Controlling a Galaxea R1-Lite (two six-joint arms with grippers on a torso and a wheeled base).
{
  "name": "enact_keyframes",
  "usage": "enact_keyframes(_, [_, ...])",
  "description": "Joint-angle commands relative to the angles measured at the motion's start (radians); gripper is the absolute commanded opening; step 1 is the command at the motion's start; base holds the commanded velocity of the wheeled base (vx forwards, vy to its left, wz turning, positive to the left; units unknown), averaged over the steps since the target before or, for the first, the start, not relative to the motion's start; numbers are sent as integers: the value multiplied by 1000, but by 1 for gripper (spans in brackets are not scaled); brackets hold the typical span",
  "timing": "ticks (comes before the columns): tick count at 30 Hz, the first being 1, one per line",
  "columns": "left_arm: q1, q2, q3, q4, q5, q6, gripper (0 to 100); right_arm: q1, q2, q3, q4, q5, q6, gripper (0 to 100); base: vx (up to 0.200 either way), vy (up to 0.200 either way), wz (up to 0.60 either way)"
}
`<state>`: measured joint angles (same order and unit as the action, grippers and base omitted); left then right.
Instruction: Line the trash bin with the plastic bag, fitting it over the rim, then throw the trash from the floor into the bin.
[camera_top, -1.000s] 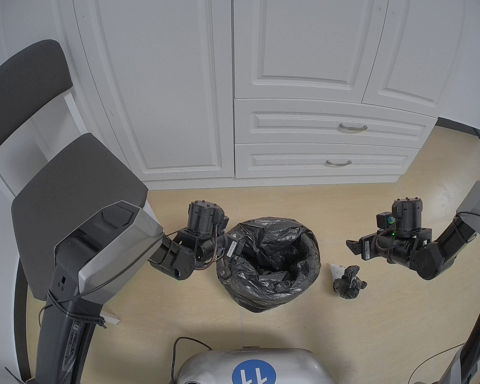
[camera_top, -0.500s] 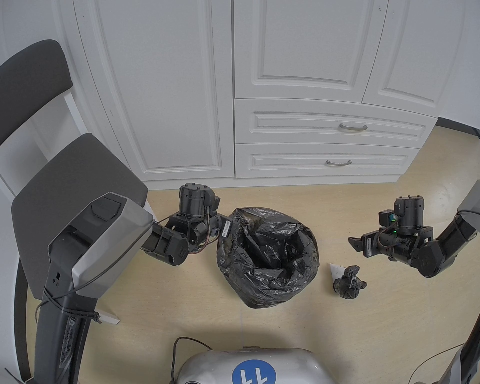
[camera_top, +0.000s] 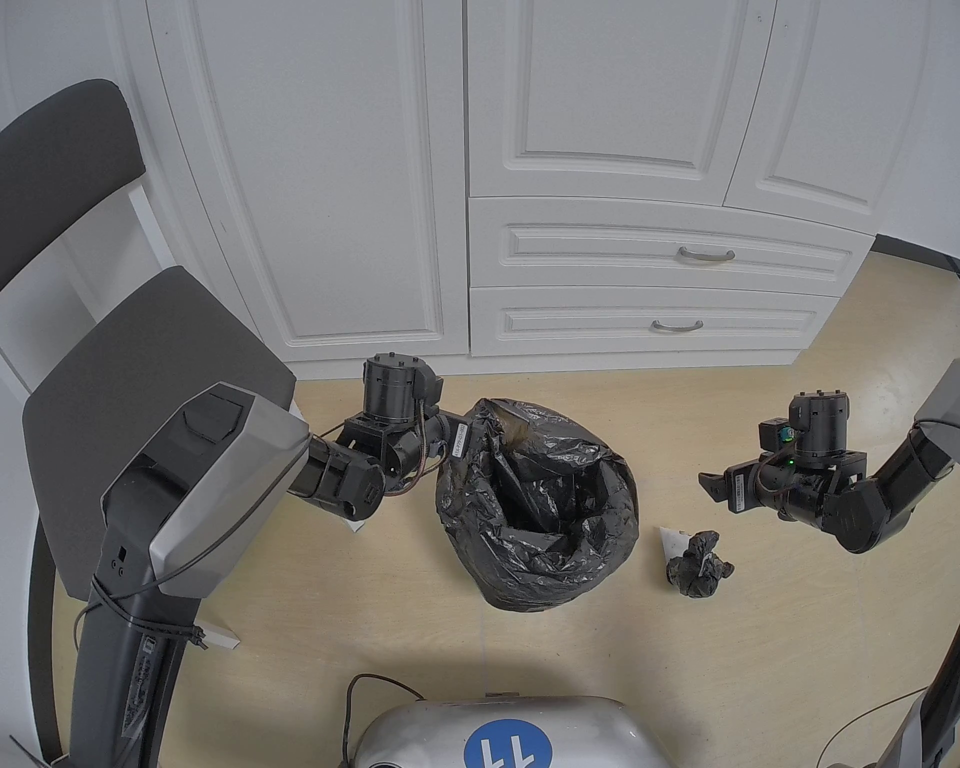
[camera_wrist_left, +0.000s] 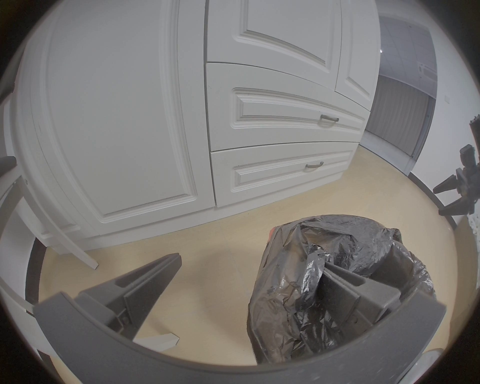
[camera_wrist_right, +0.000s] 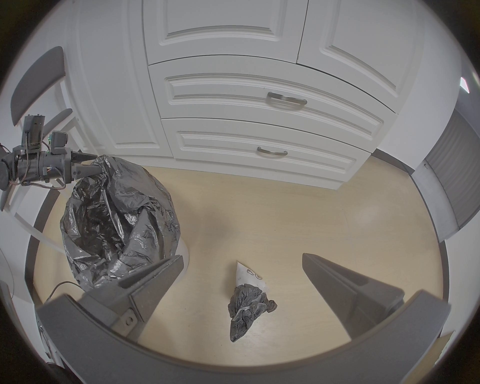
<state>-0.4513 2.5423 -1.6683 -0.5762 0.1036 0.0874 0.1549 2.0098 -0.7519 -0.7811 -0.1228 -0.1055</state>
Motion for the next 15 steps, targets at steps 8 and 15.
enact_keyframes(8, [3,72,-87,47,2,-49,100,-8,24,-9,0,0,0,100,0,0,0])
enact_keyframes(15, [5,81,-107,114,1,-63,100,-6,58,-29,-14,0,3,100,0,0,0])
